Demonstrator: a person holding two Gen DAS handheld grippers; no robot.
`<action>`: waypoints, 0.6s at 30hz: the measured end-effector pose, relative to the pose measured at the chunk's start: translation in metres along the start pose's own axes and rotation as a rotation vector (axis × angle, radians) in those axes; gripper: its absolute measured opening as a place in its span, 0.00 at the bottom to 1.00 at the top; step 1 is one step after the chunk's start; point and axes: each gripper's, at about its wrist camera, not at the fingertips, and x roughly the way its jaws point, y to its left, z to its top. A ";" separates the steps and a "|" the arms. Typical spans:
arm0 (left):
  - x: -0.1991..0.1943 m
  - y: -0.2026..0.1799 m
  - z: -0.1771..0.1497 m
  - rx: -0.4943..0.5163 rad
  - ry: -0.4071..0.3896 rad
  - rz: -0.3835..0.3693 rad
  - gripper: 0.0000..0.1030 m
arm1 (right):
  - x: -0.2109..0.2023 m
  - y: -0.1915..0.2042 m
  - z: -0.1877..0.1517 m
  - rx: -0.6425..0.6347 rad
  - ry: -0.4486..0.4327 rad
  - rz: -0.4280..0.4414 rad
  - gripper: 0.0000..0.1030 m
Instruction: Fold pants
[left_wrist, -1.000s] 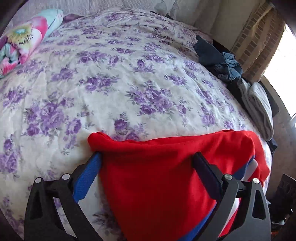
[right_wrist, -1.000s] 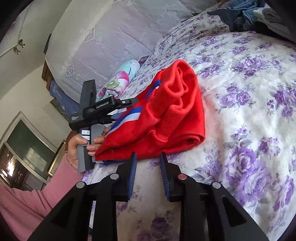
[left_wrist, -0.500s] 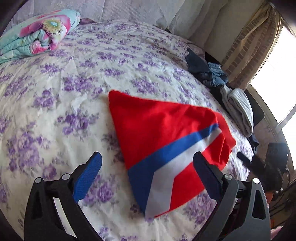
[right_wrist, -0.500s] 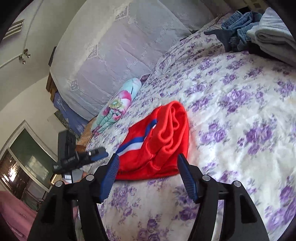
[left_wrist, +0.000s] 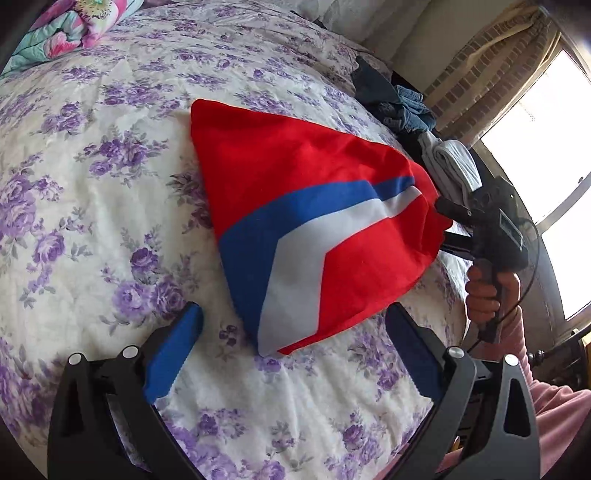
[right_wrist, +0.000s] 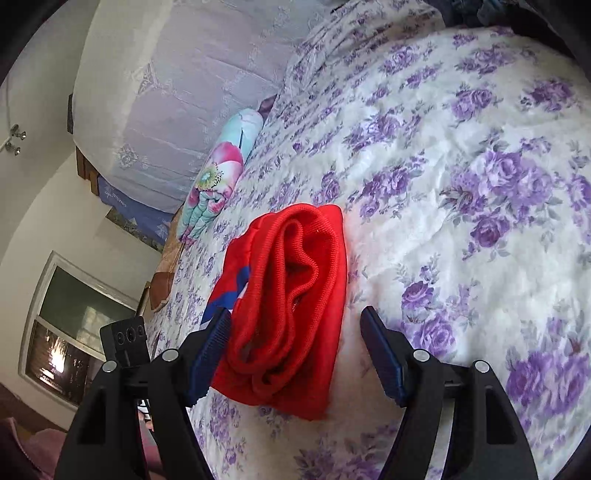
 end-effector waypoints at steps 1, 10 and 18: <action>0.001 -0.001 0.000 0.001 0.002 -0.014 0.94 | 0.005 -0.001 0.005 0.007 0.020 0.030 0.71; 0.012 -0.001 0.005 0.005 0.008 -0.100 0.95 | 0.046 -0.001 0.044 -0.026 0.084 0.117 0.68; 0.019 0.000 0.017 -0.048 0.019 -0.149 0.96 | 0.043 -0.009 0.040 -0.058 0.032 0.155 0.48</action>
